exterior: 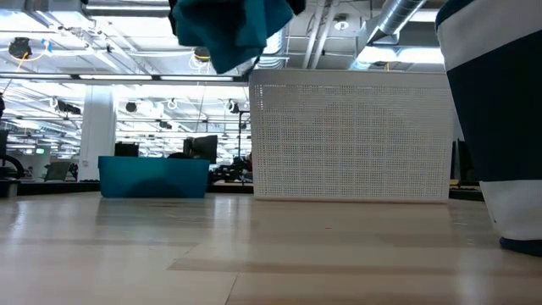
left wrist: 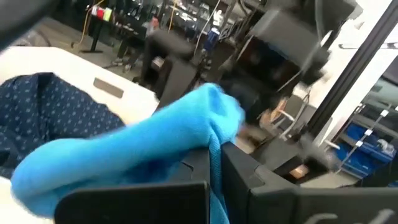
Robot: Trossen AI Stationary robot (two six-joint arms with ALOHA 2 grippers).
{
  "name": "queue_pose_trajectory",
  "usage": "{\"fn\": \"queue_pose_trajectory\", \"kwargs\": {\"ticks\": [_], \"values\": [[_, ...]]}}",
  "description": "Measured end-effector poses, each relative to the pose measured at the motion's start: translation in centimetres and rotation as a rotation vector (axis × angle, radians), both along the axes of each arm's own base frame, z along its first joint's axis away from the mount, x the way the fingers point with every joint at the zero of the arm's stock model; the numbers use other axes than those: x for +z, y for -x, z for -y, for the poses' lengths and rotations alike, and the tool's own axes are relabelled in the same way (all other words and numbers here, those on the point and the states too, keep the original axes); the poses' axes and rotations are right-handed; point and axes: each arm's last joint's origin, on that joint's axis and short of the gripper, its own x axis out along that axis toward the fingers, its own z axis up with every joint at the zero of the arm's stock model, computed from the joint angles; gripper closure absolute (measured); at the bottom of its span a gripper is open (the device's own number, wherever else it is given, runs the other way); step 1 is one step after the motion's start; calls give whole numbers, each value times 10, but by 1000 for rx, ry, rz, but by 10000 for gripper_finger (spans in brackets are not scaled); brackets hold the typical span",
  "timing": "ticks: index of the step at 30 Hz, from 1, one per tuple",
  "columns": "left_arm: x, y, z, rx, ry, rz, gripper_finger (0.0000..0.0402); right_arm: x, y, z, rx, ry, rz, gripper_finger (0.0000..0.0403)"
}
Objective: Pick & Place Cloths
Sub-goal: Put the blue shorts into the dark blue bin
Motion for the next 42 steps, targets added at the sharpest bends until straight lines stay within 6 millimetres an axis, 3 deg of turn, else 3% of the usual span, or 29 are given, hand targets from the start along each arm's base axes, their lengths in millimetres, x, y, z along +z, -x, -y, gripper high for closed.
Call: {"fn": "queue_pose_trajectory", "kwargs": {"ticks": [5,8,11,12,17,20,25,29,31,34,42], "values": [[1,0,0,-1,-1,11,402,-7,-4,2,-6,2,-21,154],[1,0,0,-1,-1,15,402,-3,-4,1,-3,4,5,242],[1,-1,0,13,-3,12,401,-1,-1,3,-5,5,1,361],[1,-1,0,18,-2,15,400,1,0,4,-6,4,11,377],[2,0,0,1,-48,19,380,20,10,7,-24,-8,17,386],[2,0,2,-47,-62,15,352,47,32,7,-55,18,-3,386],[4,2,3,-89,-63,24,295,100,95,1,-111,23,-33,386],[5,3,2,-78,-20,32,267,118,152,-9,-163,-136,-87,386],[4,3,2,-65,-13,28,264,115,176,-20,-196,-240,-140,386],[4,3,1,-39,-11,29,268,95,198,-49,-250,-371,-249,386],[4,3,-6,17,-37,26,287,5,216,-149,-366,-588,-380,386]]}}
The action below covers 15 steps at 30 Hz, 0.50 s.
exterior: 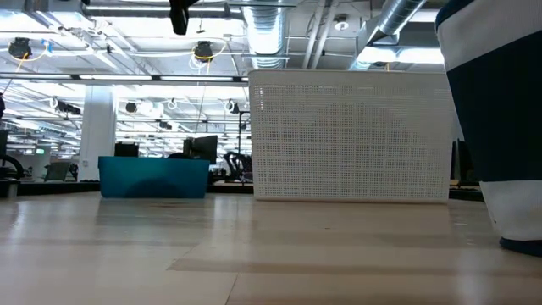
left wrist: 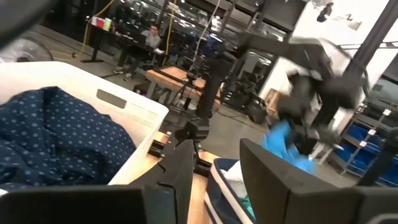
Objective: Pick & Place Cloths
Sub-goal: Put the blue shorts into the dark blue bin
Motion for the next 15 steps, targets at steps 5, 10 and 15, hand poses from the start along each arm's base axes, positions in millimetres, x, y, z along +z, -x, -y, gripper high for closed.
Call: {"fn": "queue_pose_trajectory", "kwargs": {"ticks": [5,10,15], "values": [[0,0,-3,16,-1,0,293,-61,2,-39,-129,-47,-79,386],[0,0,-6,30,-1,0,294,-118,3,-49,-203,-71,-363,379],[0,0,-6,30,-1,0,294,-170,0,-61,-140,-172,-470,378]]}}
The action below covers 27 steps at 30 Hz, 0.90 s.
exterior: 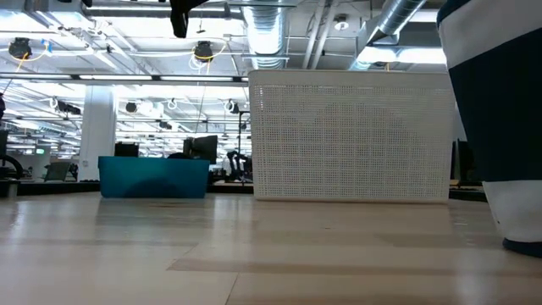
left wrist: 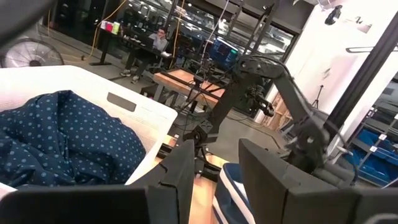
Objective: Pick & Place Cloths
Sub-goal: Put the blue shorts into the dark blue bin
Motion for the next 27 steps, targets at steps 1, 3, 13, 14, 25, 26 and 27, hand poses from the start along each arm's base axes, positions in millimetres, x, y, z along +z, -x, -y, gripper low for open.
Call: {"fn": "queue_pose_trajectory", "kwargs": {"ticks": [1,3,13,14,25,26,27], "values": [[0,0,0,0,0,0,294,-9,-1,-2,16,-27,4,377],[0,0,0,0,0,0,294,-22,-5,-4,35,-49,3,370],[0,0,0,0,0,0,294,-6,-15,16,137,-104,-30,237],[0,0,0,0,0,0,294,2,-15,19,146,-118,-9,217],[16,19,1,-18,46,91,294,93,9,59,119,-341,286,87],[19,24,1,-22,47,111,294,100,13,64,112,-344,332,86],[22,28,1,-23,46,128,294,108,16,69,106,-337,392,87]]}}
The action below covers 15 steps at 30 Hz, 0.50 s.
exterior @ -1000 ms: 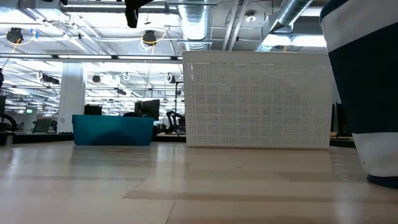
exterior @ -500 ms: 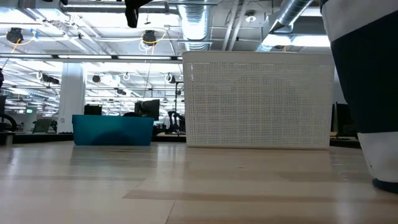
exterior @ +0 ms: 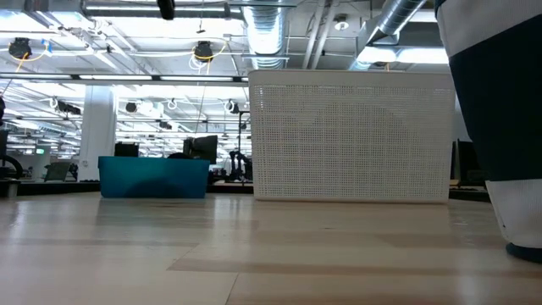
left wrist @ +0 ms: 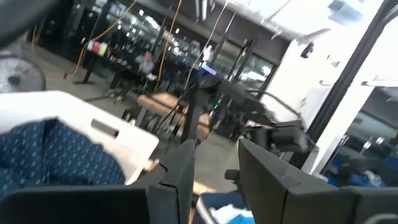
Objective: Pick & Place Cloths
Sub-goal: Put the blue shorts into the dark blue bin, then return to Home Position
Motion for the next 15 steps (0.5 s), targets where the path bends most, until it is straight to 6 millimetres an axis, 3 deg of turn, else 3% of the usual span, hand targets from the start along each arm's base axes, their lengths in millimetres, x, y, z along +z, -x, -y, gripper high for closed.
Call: {"fn": "queue_pose_trajectory", "kwargs": {"ticks": [3,6,8,12,15], "values": [[9,17,0,0,-5,45,307,24,10,18,-51,65,240,105],[11,33,1,14,-62,23,353,51,18,41,-75,200,515,154],[9,43,0,46,-86,-22,388,65,24,57,-57,320,655,210],[1,61,-3,183,-75,-133,399,88,38,86,3,567,842,364],[-5,74,-5,261,-78,-203,401,98,50,105,32,700,909,385]]}}
